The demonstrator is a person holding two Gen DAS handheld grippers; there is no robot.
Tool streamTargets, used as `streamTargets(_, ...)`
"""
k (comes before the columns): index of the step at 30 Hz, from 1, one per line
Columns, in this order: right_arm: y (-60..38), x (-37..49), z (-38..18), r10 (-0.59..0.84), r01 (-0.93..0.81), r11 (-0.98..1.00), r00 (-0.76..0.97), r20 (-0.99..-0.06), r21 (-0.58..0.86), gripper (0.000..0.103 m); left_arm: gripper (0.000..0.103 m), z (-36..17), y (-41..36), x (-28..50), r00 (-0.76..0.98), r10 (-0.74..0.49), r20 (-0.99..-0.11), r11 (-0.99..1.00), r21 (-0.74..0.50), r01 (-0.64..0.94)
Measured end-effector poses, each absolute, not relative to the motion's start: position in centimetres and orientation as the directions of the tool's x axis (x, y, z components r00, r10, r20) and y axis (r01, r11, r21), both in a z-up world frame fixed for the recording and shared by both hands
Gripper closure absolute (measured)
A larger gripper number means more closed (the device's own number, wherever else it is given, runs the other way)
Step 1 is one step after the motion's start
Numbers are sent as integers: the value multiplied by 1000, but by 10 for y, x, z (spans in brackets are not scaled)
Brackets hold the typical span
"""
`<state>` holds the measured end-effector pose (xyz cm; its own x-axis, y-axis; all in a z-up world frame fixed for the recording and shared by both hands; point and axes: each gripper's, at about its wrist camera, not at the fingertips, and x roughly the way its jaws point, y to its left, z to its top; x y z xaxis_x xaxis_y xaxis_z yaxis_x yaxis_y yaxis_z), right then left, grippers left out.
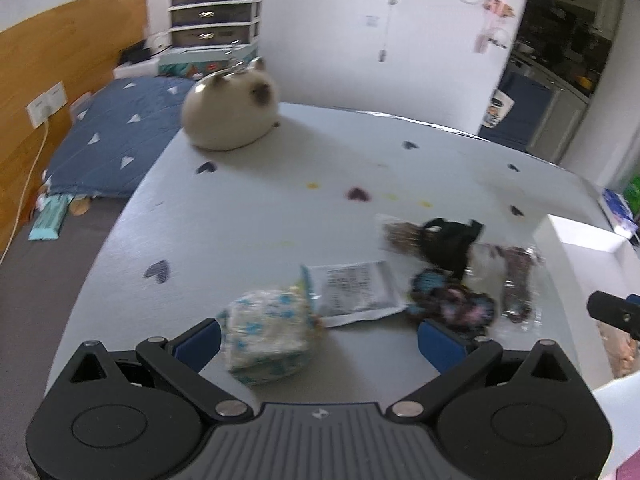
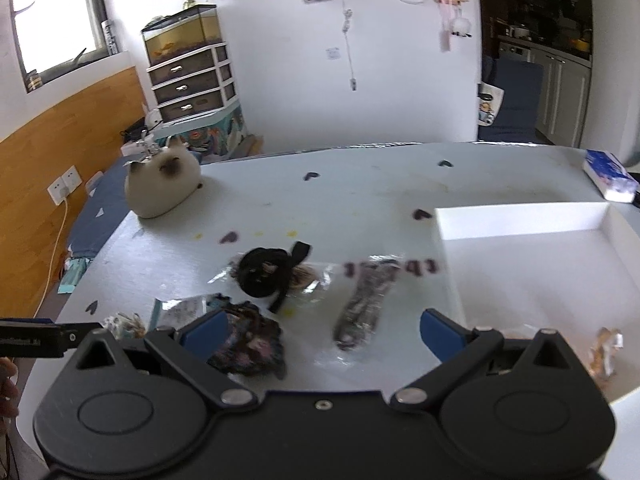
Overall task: Organize soft objects
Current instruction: 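Withdraw both tools from the tray toward the remaining soft items, then grasp the blue-floral pouch with the left tool while the right tool grasps the dark knitted scrunchie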
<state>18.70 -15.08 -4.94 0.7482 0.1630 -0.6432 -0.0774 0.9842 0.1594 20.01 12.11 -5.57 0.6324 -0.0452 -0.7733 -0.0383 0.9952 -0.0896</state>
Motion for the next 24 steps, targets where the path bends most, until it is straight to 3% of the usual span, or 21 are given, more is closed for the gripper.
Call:
streamTargets(7,-122,203,-58,205,-135,978,740,-640,158,0,0,-66,148,210,613,5,-790,992,-73,-103)
streamTargets(18,-75,229,-82,263,-259,959,674,-691,113,1,0,-87,163,229,578,-43,-815,984,-135,-117)
streamTargets(20,-65,233,-86,259,-278,956,666,-700,89,12,0,-87,166,231,583,-57,-811,982,-150,-113)
streamTargets(24,-53,243,-97,283,-316,944,628,-725,95,20,0,-88,170,234,572,-40,-819,981,-142,-135)
